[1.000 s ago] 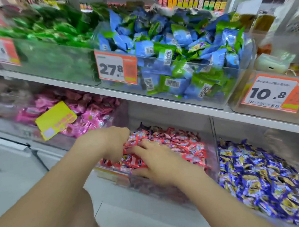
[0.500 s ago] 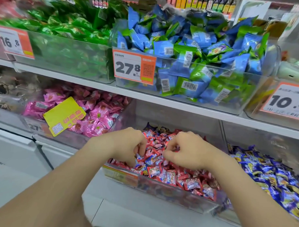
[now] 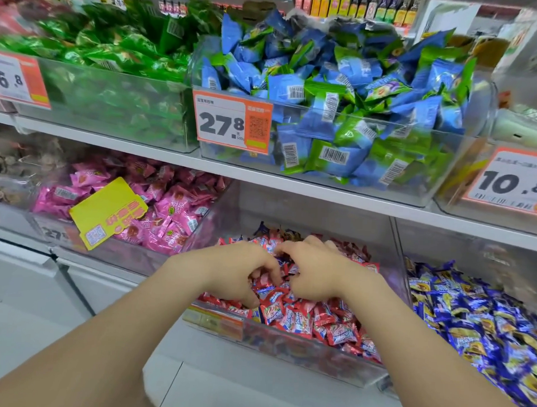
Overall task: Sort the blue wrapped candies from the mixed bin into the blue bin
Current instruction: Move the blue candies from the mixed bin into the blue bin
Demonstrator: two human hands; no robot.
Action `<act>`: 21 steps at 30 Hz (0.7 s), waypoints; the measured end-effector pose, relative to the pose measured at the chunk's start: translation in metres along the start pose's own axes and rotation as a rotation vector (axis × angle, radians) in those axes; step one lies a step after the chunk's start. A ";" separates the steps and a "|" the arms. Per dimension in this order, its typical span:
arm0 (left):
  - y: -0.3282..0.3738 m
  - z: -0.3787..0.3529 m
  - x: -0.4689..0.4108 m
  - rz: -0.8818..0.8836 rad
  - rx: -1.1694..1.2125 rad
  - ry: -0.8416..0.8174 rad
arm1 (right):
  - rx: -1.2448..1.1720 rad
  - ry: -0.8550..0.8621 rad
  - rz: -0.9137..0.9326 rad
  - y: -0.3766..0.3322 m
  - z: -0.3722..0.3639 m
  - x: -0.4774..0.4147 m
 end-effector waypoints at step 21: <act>-0.006 0.043 0.013 0.007 0.046 0.290 | -0.199 0.142 0.025 0.023 0.018 -0.009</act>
Point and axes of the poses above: each hand's wrist, its own x-axis away from the middle knuckle, its own z-axis out of the back of the hand, y = z × x, the point moved 10 cm from there along -x, towards the middle knuckle, and after that the axes turned 9 degrees about x, right-handed, at the moved point
